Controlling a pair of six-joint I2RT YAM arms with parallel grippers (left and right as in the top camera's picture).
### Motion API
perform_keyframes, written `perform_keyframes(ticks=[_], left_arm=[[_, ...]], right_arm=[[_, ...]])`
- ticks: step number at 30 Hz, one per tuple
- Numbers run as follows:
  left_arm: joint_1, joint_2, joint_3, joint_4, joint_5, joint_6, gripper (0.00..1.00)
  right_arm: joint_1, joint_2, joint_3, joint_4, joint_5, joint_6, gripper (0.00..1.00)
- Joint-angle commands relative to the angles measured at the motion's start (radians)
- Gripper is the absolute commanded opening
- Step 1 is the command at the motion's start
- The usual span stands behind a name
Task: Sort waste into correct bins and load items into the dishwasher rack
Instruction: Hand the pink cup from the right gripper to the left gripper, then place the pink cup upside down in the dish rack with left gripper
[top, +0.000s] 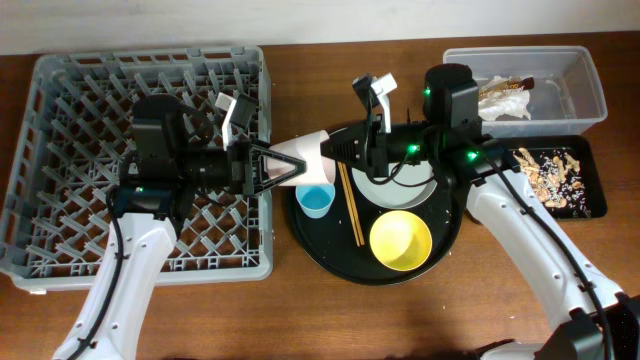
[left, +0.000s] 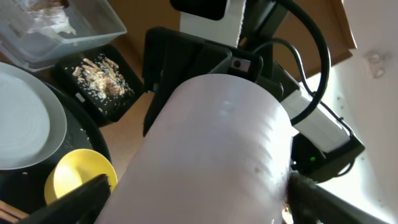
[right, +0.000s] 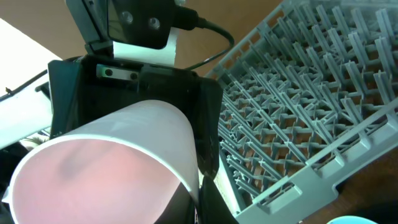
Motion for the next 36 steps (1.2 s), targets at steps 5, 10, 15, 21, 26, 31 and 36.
perform_keyframes(ticks=[5, 10, 15, 21, 26, 31, 36], left_arm=[[-0.001, 0.002, 0.011, 0.002, -0.004, 0.005, 0.79], [-0.001, 0.002, 0.011, 0.002, -0.004, -0.005, 0.77], [-0.001, 0.002, 0.011, 0.002, -0.004, -0.005, 0.83], [-0.001, 0.002, 0.011, 0.002, -0.004, -0.005, 0.77], [-0.001, 0.002, 0.011, 0.002, -0.018, -0.005, 0.53], [0.000, 0.001, 0.011, 0.010, -0.084, -0.003, 0.52], [0.071, -0.001, 0.011, 0.017, -0.145, 0.090, 0.52]], right_arm=[[0.009, 0.009, 0.017, 0.032, -0.027, 0.048, 0.04], [0.034, 0.053, 0.017, 0.033, -0.021, 0.048, 0.04], [0.042, 0.069, 0.017, 0.038, -0.021, 0.048, 0.04], [0.042, 0.069, 0.017, 0.040, -0.021, 0.048, 0.04], [0.042, 0.069, 0.017, 0.040, -0.021, 0.048, 0.24], [0.021, 0.069, 0.017, 0.040, -0.021, 0.048, 0.50], [-0.140, 0.069, 0.017, -0.058, -0.024, 0.031, 0.80]])
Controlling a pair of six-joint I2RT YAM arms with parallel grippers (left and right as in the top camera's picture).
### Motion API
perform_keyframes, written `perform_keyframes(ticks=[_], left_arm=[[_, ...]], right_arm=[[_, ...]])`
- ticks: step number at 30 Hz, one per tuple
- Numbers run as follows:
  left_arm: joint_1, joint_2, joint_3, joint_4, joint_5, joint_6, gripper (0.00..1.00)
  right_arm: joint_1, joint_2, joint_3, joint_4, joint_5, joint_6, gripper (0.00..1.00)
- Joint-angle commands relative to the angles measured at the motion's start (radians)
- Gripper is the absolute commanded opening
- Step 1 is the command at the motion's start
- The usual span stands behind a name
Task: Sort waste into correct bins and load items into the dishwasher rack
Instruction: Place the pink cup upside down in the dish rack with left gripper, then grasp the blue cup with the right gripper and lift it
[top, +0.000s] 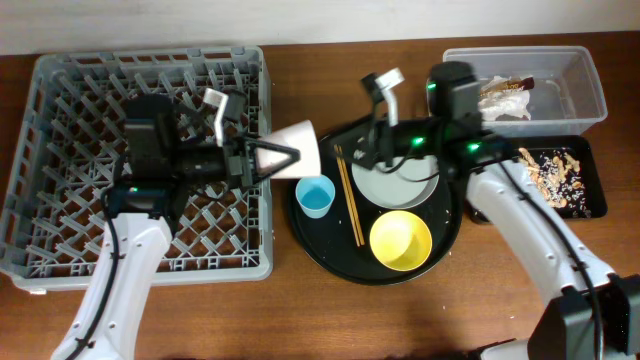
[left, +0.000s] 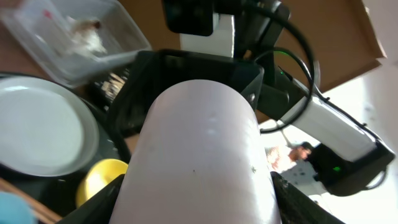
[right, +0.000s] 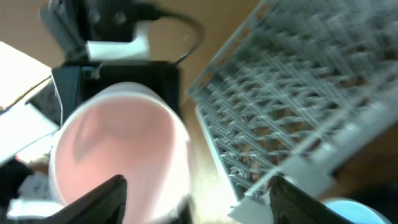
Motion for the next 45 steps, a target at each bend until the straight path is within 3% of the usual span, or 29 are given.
perform_keyframes(ticks=[1, 5, 8, 10, 13, 15, 18, 32, 36, 39, 42, 45], left_arm=[[0.051, -0.001, 0.011, 0.002, -0.105, 0.051, 0.52], [0.052, -0.009, 0.011, -0.069, -0.374, 0.074, 0.52], [0.050, -0.047, 0.045, -0.318, -0.711, 0.179, 0.52], [0.026, -0.094, 0.134, -0.572, -0.979, 0.263, 0.52], [-0.032, -0.126, 0.249, -0.841, -1.256, 0.271, 0.53], [-0.068, -0.127, 0.265, -0.968, -1.358, 0.238, 0.53], [-0.082, -0.086, 0.234, -1.032, -1.376, 0.225, 0.53], [-0.173, 0.256, 0.221, -0.967, -1.435, 0.233, 0.54], [-0.173, 0.273, 0.221, -0.963, -1.435, 0.233, 0.80], [-0.173, 0.268, 0.264, -0.964, -1.406, 0.234, 0.81], [-0.173, 0.230, 0.369, -0.972, -1.324, 0.234, 0.81], [-0.173, 0.150, 0.447, -0.969, -1.322, 0.234, 0.81]], right_arm=[[-0.112, 0.011, 0.016, -0.090, 0.006, -0.038, 0.84], [-0.192, 0.011, 0.016, -0.295, 0.135, -0.123, 0.96], [-0.190, 0.011, 0.016, -0.360, 0.194, -0.161, 0.99], [-0.191, 0.011, 0.016, -0.360, 0.221, -0.161, 0.98], [-0.191, 0.011, 0.016, -0.376, 0.261, -0.161, 0.98], [-0.191, 0.011, 0.016, -0.395, 0.296, -0.161, 0.98], [-0.191, 0.011, 0.016, -0.421, 0.337, -0.161, 0.99], [-0.191, 0.011, 0.016, -0.473, 0.358, -0.162, 0.98], [-0.190, 0.011, 0.016, -0.472, 0.354, -0.161, 0.99], [-0.167, 0.011, 0.016, -0.472, 0.335, -0.162, 0.99], [-0.091, 0.011, 0.016, -0.472, 0.418, -0.160, 0.86], [0.070, 0.012, 0.016, -0.472, 0.691, -0.040, 0.77]])
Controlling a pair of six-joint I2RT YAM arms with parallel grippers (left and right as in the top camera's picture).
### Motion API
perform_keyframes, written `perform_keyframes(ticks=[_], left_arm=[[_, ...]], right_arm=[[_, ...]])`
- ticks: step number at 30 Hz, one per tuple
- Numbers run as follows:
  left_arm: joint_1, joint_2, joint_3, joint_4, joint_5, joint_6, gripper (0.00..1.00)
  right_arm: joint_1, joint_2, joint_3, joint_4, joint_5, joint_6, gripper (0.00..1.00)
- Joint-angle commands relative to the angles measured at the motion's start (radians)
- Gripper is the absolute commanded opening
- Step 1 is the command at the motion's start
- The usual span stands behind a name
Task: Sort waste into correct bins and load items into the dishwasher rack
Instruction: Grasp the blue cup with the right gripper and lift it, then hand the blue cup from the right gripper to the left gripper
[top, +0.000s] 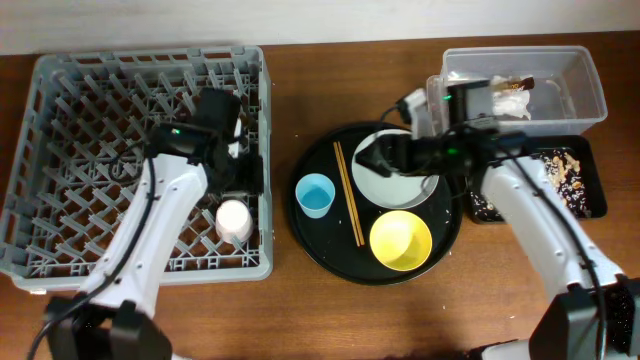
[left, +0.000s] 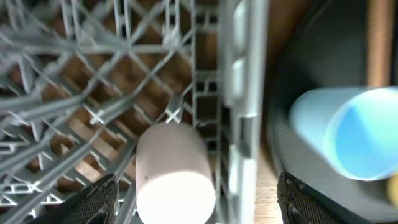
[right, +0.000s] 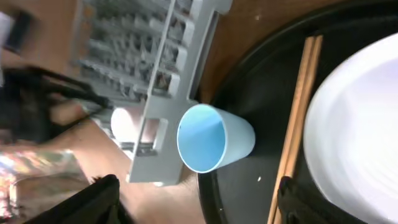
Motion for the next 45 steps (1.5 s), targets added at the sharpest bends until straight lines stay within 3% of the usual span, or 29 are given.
perform_keyframes(ticks=[1, 4, 7, 15, 19, 20, 21, 24, 26, 29, 30, 31, 35, 41, 45], left_arm=[[0.000, -0.123, 0.069, 0.023, 0.024, 0.005, 0.81], [0.000, -0.178, 0.069, 0.043, 0.016, 0.005, 0.81], [0.000, -0.184, 0.069, 0.040, 0.016, 0.005, 0.81], [0.000, -0.183, 0.069, 0.040, 0.015, 0.005, 0.81], [0.000, -0.183, 0.069, 0.040, 0.000, 0.005, 0.81], [0.000, -0.183, 0.069, 0.040, 0.000, 0.005, 0.81], [0.000, -0.183, 0.069, 0.040, 0.000, 0.004, 0.81], [0.000, -0.183, 0.069, 0.040, 0.000, 0.004, 0.81], [0.000, -0.183, 0.069, 0.041, 0.029, 0.002, 0.82], [0.000, -0.183, 0.069, 0.064, 0.203, -0.015, 0.83], [0.000, -0.183, 0.069, 0.082, 0.290, -0.015, 0.87], [0.005, -0.183, 0.069, 0.100, 0.387, -0.015, 0.98], [0.042, -0.183, 0.069, 0.158, 0.739, 0.003, 0.99], [0.061, -0.183, 0.069, 0.231, 1.223, 0.110, 0.99], [0.061, -0.183, 0.068, 0.228, 1.284, 0.225, 0.98]], right_arm=[[0.157, 0.013, 0.007, 0.000, 0.315, 0.127, 0.76], [0.275, 0.023, 0.007, -0.001, 0.574, 0.257, 0.67], [0.351, 0.074, 0.007, 0.001, 0.690, 0.323, 0.62], [0.355, 0.228, 0.007, 0.041, 0.591, 0.344, 0.53], [0.352, 0.220, 0.008, 0.040, 0.591, 0.344, 0.28], [0.344, 0.208, 0.015, 0.021, 0.591, 0.344, 0.11], [0.338, 0.202, 0.026, 0.001, 0.591, 0.344, 0.04], [0.332, 0.181, 0.064, -0.047, 0.569, 0.326, 0.04], [0.315, 0.149, 0.097, -0.069, 0.450, 0.261, 0.04], [0.189, 0.081, 0.122, -0.086, 0.127, 0.184, 0.04], [0.109, 0.062, 0.122, -0.086, -0.031, 0.128, 0.04], [0.039, 0.058, 0.122, -0.086, -0.178, 0.065, 0.04], [-0.090, 0.058, 0.114, -0.091, -0.491, -0.115, 0.04], [-0.089, 0.058, 0.114, 0.045, -0.810, -0.154, 0.04], [-0.082, 0.058, 0.114, 0.046, -0.810, -0.154, 0.04]])
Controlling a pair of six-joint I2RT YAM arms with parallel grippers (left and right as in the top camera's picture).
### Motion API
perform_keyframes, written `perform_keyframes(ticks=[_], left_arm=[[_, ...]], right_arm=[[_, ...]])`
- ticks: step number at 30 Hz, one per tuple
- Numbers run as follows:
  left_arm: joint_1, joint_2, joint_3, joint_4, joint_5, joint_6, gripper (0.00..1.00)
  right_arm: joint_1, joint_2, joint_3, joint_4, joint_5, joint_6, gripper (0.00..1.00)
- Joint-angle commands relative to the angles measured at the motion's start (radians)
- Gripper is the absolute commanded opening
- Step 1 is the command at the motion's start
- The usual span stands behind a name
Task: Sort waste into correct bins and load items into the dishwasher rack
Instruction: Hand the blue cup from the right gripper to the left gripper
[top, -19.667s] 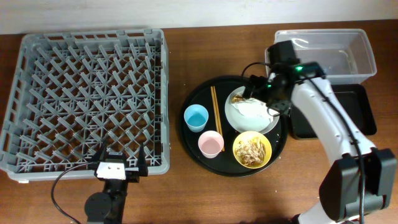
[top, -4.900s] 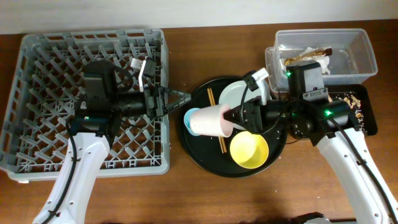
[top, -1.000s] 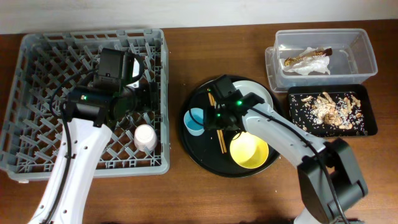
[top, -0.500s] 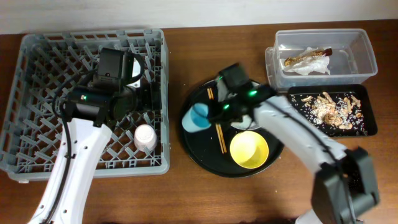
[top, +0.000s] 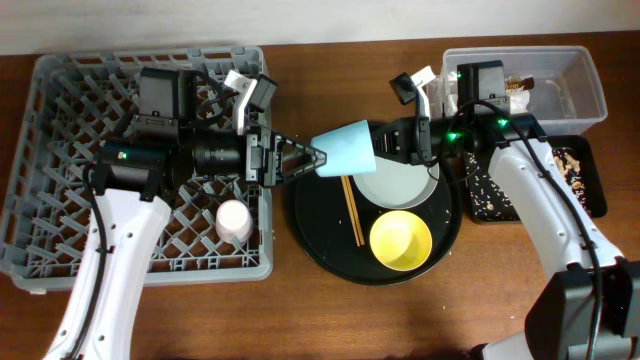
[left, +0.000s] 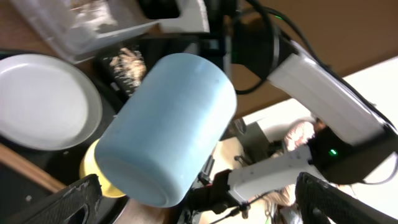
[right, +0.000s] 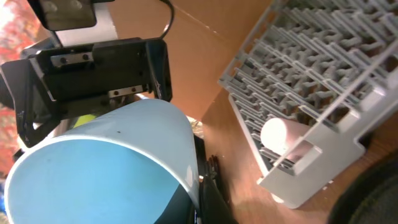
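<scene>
A light blue cup (top: 346, 150) hangs on its side above the left rim of the black tray (top: 320, 245). My right gripper (top: 378, 146) is shut on the cup's rim, and the cup's open mouth (right: 93, 177) faces the right wrist camera. My left gripper (top: 306, 160) is open at the cup's base. In the left wrist view the blue cup (left: 169, 124) lies between the wide-apart fingers (left: 74, 200), not gripped. A white cup (top: 233, 220) stands in the grey dishwasher rack (top: 60, 150). On the tray lie a white plate (top: 395, 188), a yellow bowl (top: 401, 241) and chopsticks (top: 352, 212).
A clear bin (top: 570, 70) holding wrappers stands at the back right. Just in front of it is a black bin (top: 570, 185) with food scraps. The rack's right wall (top: 262, 120) lies just behind the left gripper. Brown tabletop runs along the front.
The blue cup stood upright on the tray; now my right gripper holds it on its side in the air. My left gripper has moved from over the white cup to the blue cup's base.
First the white cup hung between both grippers, between rack and tray. Then my right gripper was off it and the left held it. Later it stood in the rack with the left gripper open above it. Now the blue cup is lifted between the arms.
</scene>
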Motion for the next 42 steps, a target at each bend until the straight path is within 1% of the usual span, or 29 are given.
perform_keyframes(ticks=[1, 3, 4, 6, 8, 11, 13, 17, 19, 21, 22, 24, 27, 28, 29, 39, 42], left_arm=[[0.006, -0.004, 0.009, 0.002, 0.100, 0.127, 0.98], [0.006, -0.003, 0.006, -0.008, 0.089, 0.182, 0.98], [0.006, -0.002, 0.002, -0.019, 0.045, 0.203, 0.98], [0.006, -0.002, -0.017, -0.020, 0.001, 0.208, 0.98], [0.006, -0.002, -0.045, -0.018, -0.015, 0.215, 0.98], [0.006, -0.002, -0.070, 0.026, -0.013, 0.214, 0.98], [0.006, -0.002, -0.070, 0.060, -0.002, 0.213, 0.98], [0.006, -0.002, -0.070, 0.107, 0.068, 0.214, 0.99], [0.006, -0.002, -0.070, 0.108, 0.075, 0.214, 0.99], [0.006, -0.002, -0.070, 0.107, 0.092, 0.214, 0.99], [0.006, -0.002, -0.070, 0.107, 0.095, 0.214, 0.99], [0.006, -0.002, -0.071, 0.107, 0.097, 0.214, 0.94], [0.006, -0.002, -0.071, 0.107, 0.097, 0.214, 0.89], [0.006, -0.002, -0.071, 0.107, 0.097, 0.214, 0.89], [0.006, -0.002, -0.071, 0.107, 0.097, 0.214, 0.84], [0.006, -0.002, -0.071, 0.126, 0.116, 0.214, 0.83], [0.006, -0.002, -0.071, 0.130, 0.116, 0.214, 0.83]], right_arm=[[0.010, -0.016, 0.006, 0.006, -0.069, -0.016, 0.04], [0.009, -0.017, 0.008, 0.025, -0.069, -0.015, 0.04], [0.009, -0.017, 0.008, 0.052, -0.069, 0.010, 0.04], [0.008, -0.017, 0.008, 0.106, -0.069, 0.052, 0.04], [0.008, -0.017, 0.008, 0.195, -0.066, 0.132, 0.04], [0.017, -0.017, 0.008, 0.274, -0.031, 0.219, 0.04], [0.045, -0.017, 0.008, 0.301, -0.018, 0.231, 0.04], [0.135, -0.017, 0.008, 0.332, 0.084, 0.257, 0.04], [0.158, -0.017, 0.008, 0.403, 0.089, 0.308, 0.04], [0.171, -0.017, 0.008, 0.509, 0.125, 0.405, 0.04], [0.172, -0.017, 0.008, 0.534, 0.134, 0.427, 0.04], [0.173, -0.017, 0.008, 0.605, 0.156, 0.480, 0.04], [0.173, -0.017, 0.008, 0.608, 0.174, 0.483, 0.04], [0.173, -0.017, 0.008, 0.607, 0.174, 0.482, 0.04], [0.173, -0.016, 0.008, 0.607, 0.171, 0.482, 0.04], [0.201, -0.011, 0.008, 0.587, 0.175, 0.479, 0.04], [0.201, -0.009, 0.007, 0.557, 0.175, 0.478, 0.04]])
